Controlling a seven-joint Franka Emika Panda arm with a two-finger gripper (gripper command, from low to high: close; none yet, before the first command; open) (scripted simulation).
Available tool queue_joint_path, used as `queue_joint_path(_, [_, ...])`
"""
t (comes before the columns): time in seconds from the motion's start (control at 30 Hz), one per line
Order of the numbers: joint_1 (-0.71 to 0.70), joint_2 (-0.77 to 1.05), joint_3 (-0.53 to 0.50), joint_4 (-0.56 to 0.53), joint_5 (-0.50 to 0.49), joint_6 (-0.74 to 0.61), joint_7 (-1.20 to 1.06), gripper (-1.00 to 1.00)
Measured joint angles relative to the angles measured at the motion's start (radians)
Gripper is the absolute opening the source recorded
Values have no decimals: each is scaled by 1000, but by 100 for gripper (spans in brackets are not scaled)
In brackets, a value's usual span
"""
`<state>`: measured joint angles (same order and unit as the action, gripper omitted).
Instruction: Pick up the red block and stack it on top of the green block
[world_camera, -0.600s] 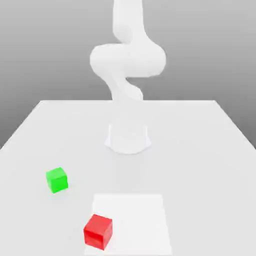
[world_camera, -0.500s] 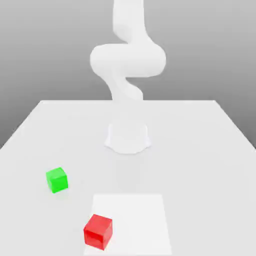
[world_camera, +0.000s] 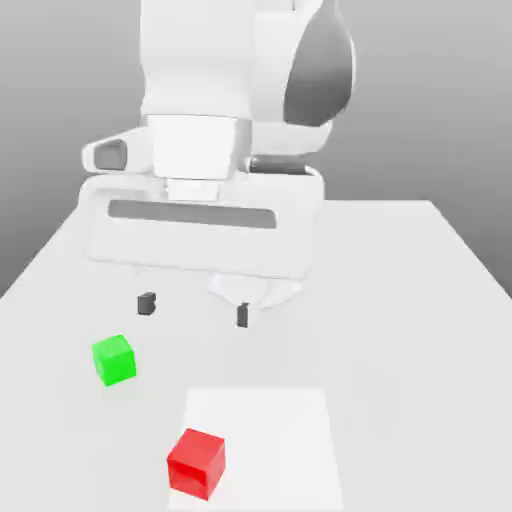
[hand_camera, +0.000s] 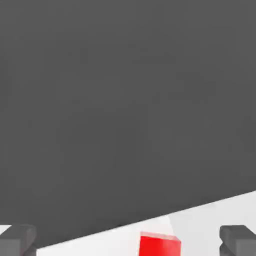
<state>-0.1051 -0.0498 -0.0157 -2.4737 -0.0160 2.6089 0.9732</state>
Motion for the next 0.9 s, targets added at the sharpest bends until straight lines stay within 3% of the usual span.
queue_joint_path(0.33, [-24,362,-2,-31,34,209,25,0])
queue_joint_path(0.37, [-26,396,-1,-26,35,238,24,-100])
queue_joint_path(0.6, [-27,404,1,-25,34,244,25,-100])
queue_joint_path(0.77, [-27,248,-5,-51,25,115,34,-100])
queue_joint_path(0.9, [-130,107,-91,-165,2,88,187,-100])
